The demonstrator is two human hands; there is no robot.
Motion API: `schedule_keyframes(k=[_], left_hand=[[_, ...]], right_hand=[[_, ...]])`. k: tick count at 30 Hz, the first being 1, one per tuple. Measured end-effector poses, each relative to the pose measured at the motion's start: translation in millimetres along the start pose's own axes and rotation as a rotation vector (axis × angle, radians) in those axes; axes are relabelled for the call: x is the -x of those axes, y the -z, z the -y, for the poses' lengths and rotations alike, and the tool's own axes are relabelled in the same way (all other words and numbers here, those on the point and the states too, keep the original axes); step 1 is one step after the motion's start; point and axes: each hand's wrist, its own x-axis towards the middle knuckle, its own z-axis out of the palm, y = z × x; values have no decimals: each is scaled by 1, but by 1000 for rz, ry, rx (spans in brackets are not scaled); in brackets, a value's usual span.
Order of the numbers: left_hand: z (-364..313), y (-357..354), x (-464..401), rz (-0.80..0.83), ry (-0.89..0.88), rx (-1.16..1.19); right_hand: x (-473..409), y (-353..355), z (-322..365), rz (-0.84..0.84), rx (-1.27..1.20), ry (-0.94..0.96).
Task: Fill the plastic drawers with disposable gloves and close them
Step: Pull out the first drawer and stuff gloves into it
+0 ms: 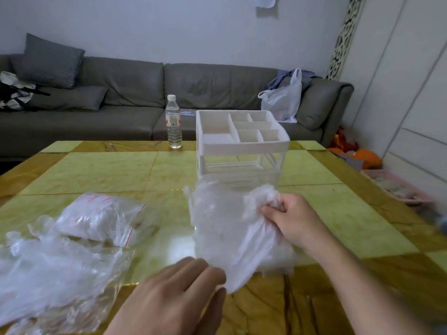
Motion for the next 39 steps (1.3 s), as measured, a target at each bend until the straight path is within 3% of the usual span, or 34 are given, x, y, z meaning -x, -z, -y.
schedule_keyframes(k=[4, 7, 10, 12, 15, 20, 27, 30, 32, 35, 39], left_hand=[[-3, -16, -59, -7, 97, 64], [10, -52, -92, 208, 308, -54], [22, -76, -104, 539, 500, -192], [28, -84, -105, 610, 578, -211], [33, -89, -107, 600, 571, -230], [33, -94, -117, 630, 548, -242], [45, -120, -112, 778, 559, -169], [49, -129, -111, 810, 533, -219], [48, -131, -110, 813, 528, -231], [43, -126, -111, 790, 514, -200], [36, -117, -107, 804, 490, -224]], right_hand=[[-2, -9, -13, 90, 138, 38], [-4, -9, -15, 102, 252, 96], [-5, -8, -14, 68, 415, 144], [-6, -7, -12, 39, 553, 145], [-6, -5, -11, -6, 619, 147], [-12, -3, -20, -60, 481, 120], [-16, -12, -35, -32, 515, 59], [-15, -3, -23, -92, 488, 131], [-9, 3, -4, -104, 425, 296], [2, -10, 21, 35, 468, 420], [6, -34, 7, 263, 731, 248]])
